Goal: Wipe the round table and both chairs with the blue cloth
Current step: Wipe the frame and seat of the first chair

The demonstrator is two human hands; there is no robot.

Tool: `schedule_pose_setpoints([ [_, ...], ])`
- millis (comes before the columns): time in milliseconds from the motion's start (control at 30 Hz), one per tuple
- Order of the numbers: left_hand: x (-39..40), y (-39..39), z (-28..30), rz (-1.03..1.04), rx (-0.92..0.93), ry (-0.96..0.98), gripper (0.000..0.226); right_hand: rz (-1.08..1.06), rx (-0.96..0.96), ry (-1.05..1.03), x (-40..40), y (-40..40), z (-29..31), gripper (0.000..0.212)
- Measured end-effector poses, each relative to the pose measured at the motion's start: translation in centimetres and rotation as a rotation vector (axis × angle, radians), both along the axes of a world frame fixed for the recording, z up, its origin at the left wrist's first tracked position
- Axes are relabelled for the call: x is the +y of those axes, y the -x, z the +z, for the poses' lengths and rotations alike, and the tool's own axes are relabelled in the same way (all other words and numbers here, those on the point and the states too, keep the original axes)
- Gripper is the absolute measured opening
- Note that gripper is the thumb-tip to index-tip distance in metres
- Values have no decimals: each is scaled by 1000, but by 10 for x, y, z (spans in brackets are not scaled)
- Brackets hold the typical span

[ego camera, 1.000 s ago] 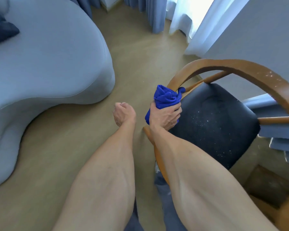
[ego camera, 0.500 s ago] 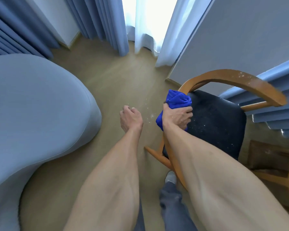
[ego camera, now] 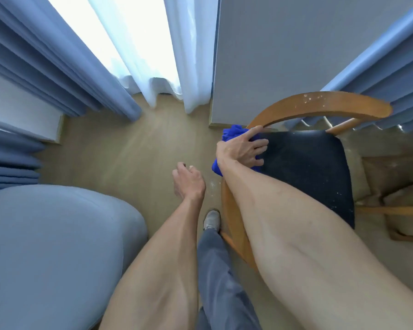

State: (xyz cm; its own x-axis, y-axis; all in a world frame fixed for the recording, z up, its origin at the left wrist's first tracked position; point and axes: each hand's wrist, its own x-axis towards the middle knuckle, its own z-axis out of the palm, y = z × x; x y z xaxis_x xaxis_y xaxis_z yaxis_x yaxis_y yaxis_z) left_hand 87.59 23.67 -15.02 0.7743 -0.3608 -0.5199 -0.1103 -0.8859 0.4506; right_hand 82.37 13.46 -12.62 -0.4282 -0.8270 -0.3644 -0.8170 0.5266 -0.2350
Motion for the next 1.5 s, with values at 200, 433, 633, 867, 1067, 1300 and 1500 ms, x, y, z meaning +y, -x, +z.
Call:
schedule_pose_setpoints([
  [200, -89, -17, -20, -148, -26, 15, 37, -172, -8, 77, -77, 3, -38, 104],
  [433, -139, -25, -21, -281, -50, -38, 37, -316, -5, 183, -107, 12, -41, 104],
  [633, -188, -1, -25, -453, -17, -40, 37, -353, 41, 208, -128, 24, -43, 108],
  [867, -254, 26, -27, -680, 45, 28, 34, -374, 187, 218, -184, 64, -40, 98],
  [1067, -288, 18, -37, -734, 19, 19, 40, -515, 207, 183, -217, 79, -39, 100],
  [1300, -297, 31, -55, -793, 0, -70, 36, -675, 153, 178, -249, 118, -39, 103],
  [1500, -330, 79, -54, -745, 23, -57, 36, -780, 130, 180, -275, 155, -38, 101],
])
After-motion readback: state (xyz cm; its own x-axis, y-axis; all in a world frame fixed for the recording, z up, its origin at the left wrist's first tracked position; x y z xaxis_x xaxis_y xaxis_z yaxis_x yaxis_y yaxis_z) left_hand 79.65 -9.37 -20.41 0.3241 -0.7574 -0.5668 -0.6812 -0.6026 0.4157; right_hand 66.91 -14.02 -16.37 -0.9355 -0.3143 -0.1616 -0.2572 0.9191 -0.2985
